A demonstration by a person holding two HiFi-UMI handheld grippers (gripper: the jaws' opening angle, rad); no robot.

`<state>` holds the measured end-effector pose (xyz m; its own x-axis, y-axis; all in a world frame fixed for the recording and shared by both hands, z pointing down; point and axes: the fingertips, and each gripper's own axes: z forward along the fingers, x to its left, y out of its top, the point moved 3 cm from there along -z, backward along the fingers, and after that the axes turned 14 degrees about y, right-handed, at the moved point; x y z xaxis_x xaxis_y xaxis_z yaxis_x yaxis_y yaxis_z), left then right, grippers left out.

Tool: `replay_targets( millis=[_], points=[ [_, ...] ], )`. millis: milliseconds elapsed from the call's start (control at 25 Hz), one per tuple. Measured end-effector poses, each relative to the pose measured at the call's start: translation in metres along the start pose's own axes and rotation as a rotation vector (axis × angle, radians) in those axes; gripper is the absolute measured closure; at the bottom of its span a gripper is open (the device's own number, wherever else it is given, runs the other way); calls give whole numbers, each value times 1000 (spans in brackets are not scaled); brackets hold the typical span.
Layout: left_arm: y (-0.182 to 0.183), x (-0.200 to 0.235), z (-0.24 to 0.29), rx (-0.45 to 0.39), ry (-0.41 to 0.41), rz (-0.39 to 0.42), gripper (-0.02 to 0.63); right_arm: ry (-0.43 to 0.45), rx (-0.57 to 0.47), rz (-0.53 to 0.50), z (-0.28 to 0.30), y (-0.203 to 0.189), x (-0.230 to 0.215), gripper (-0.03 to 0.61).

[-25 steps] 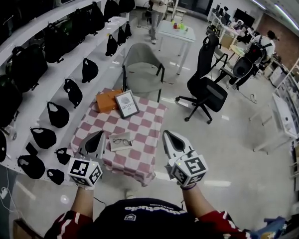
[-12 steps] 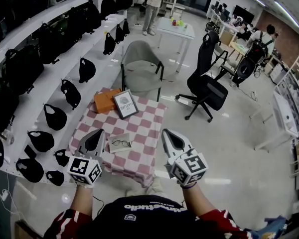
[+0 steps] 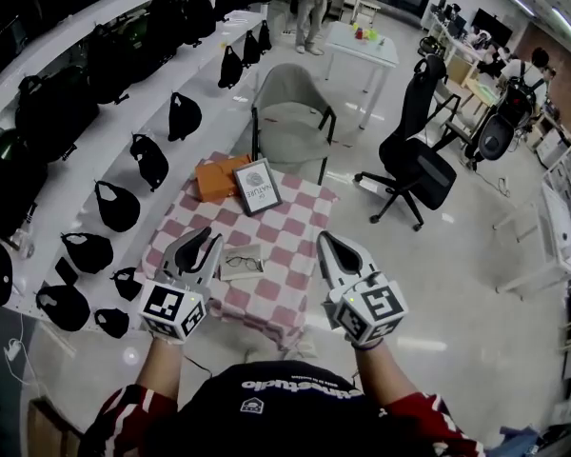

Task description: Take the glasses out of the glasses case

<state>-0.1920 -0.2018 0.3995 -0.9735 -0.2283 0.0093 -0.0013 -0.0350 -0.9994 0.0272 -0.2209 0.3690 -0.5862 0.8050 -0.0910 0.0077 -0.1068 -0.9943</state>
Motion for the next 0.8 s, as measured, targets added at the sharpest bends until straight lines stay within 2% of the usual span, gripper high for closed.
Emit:
replay_targets(
  millis=[320, 800],
  points=[
    [-30, -5, 16, 63, -55, 112, 535, 16, 34, 24, 12, -15, 1, 584],
    [-122, -18, 55, 217, -202, 275, 535, 17, 101, 59, 21, -47, -12, 584]
  ],
)
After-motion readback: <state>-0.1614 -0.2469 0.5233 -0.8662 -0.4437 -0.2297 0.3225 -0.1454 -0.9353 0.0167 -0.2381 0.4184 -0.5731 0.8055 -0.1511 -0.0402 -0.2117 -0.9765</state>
